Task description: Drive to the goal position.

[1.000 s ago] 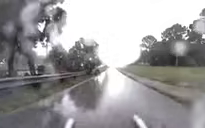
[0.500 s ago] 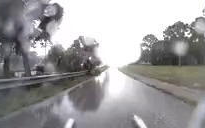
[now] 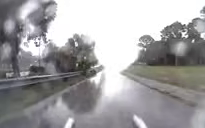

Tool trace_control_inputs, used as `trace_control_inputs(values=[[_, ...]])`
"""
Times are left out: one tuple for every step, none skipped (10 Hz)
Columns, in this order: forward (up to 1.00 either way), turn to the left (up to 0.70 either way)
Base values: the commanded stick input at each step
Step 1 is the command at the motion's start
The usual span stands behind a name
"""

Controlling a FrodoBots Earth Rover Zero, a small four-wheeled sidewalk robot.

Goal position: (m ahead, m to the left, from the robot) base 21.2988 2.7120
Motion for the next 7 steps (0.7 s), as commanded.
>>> trace_control_inputs(values=[[1.00,0.00],[1.00,0.00],[1.00,0.00],[1.00,0.00],[1.00,0.00],[1.00,0.00],[1.00,0.00]])
